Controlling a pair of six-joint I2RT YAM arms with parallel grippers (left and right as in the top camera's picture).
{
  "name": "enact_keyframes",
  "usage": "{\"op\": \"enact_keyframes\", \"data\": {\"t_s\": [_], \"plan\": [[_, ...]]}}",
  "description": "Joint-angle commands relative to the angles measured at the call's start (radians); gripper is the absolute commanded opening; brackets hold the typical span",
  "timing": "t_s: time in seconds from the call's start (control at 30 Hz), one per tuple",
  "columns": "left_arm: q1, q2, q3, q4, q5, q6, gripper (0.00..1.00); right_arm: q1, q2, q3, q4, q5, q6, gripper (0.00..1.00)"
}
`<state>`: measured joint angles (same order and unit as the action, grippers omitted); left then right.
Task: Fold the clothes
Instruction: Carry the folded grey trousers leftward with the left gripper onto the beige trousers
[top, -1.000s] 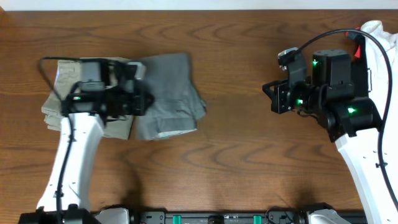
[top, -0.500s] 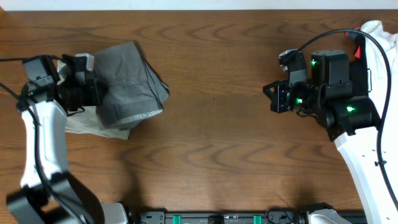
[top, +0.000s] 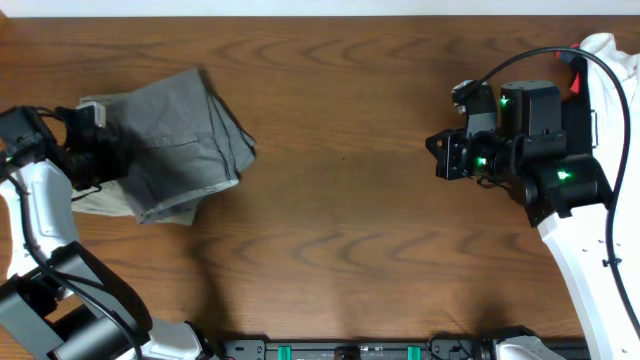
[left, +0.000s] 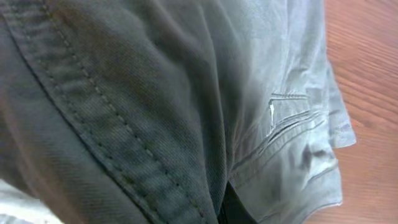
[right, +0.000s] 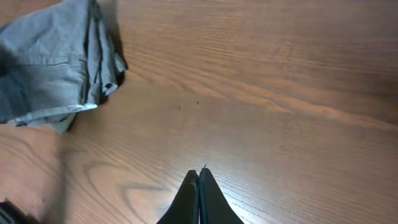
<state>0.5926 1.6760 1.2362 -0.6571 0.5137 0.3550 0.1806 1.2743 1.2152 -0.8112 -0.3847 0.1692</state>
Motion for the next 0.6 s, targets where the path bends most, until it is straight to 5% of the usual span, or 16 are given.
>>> {"op": "enact_keyframes", "data": {"t_s": [0.0, 0.1, 0.2, 0.33, 0.4, 0.43, 0.57], "plan": [[0.007, -0.002, 0.038, 0.005, -0.072, -0.051, 0.06, 0.002, 0.003, -0.003, -0.001, 0.016, 0.017, 0.01], [0.007, -0.002, 0.038, 0.013, -0.112, -0.111, 0.06, 0.002, 0.003, -0.003, -0.001, 0.019, 0.017, 0.01], [0.007, 0.004, 0.038, 0.014, -0.301, -0.284, 0.07, 0.002, 0.003, -0.003, -0.003, 0.019, 0.017, 0.01], [0.007, 0.035, 0.038, 0.014, -0.431, -0.438, 0.49, 0.002, 0.003, -0.003, -0.014, 0.022, 0.017, 0.01], [0.007, 0.048, 0.038, 0.011, -0.436, -0.473, 0.59, 0.002, 0.003, -0.003, -0.016, 0.022, 0.017, 0.01], [0.007, 0.049, 0.038, 0.009, -0.436, -0.486, 0.76, 0.002, 0.003, -0.003, -0.016, 0.022, 0.017, 0.01], [0.008, 0.010, 0.065, -0.041, -0.436, -0.491, 0.83, 0.002, 0.003, -0.003, -0.016, 0.022, 0.017, 0.01]]}}
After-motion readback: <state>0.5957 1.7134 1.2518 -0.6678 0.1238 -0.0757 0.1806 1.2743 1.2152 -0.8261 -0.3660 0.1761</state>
